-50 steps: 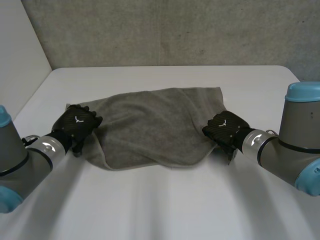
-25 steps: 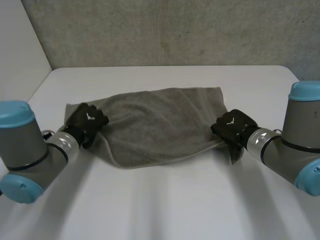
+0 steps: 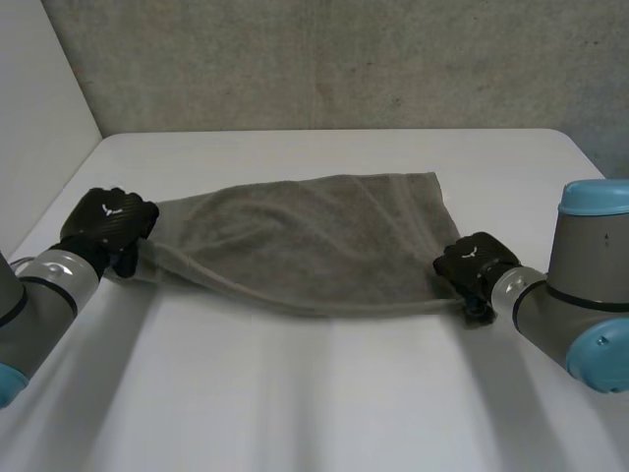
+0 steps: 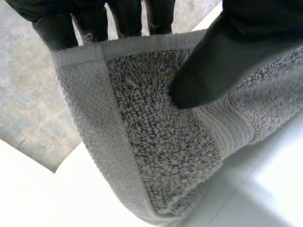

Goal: Fold the towel.

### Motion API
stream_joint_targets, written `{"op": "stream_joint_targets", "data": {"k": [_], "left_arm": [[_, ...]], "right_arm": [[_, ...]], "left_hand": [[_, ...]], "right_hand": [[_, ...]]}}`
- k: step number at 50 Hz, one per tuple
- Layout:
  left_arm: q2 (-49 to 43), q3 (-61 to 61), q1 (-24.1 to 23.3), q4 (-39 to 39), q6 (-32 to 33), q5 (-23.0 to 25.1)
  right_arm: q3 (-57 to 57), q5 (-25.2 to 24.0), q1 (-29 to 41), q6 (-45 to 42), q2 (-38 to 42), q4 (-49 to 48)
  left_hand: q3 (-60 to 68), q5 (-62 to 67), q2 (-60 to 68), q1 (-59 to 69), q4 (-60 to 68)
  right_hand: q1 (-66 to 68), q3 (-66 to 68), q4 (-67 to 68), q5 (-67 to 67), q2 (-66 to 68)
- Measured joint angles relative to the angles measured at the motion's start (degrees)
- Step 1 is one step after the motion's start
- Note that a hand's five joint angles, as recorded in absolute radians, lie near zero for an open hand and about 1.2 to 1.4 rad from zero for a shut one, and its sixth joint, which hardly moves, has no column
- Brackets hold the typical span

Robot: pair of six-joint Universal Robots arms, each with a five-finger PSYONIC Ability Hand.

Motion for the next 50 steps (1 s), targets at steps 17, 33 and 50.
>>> {"op": "stream_joint_targets", "data": {"k": [17, 33, 50], "left_arm": [[0.3, 0.5, 1.0, 0.5, -1.1, -0.4], [9.8, 0.9, 2.1, 0.5, -11.6, -0.9], [26.0, -3.4, 4.9, -1.6, -26.2, 0.1]], "right_arm": [[-1.8, 1.6, -5.2, -0.2, 0.9, -0.3], [-1.1, -0.3, -5.8, 1.5, -15.1, -3.8], [-4.5, -15.2, -13.7, -3.1, -36.3, 10.7]], "left_hand": [[0.0, 0.0, 0.2, 0.0, 0.0], [0.2, 0.0, 0.4, 0.0, 0.0], [0.2, 0.0, 0.4, 0.0, 0.0]], "right_hand": [[21.1, 19.6, 20.0, 21.5, 18.8], [24.4, 24.4, 24.9, 26.0, 23.0], [24.4, 24.4, 24.9, 26.0, 23.1]]}}
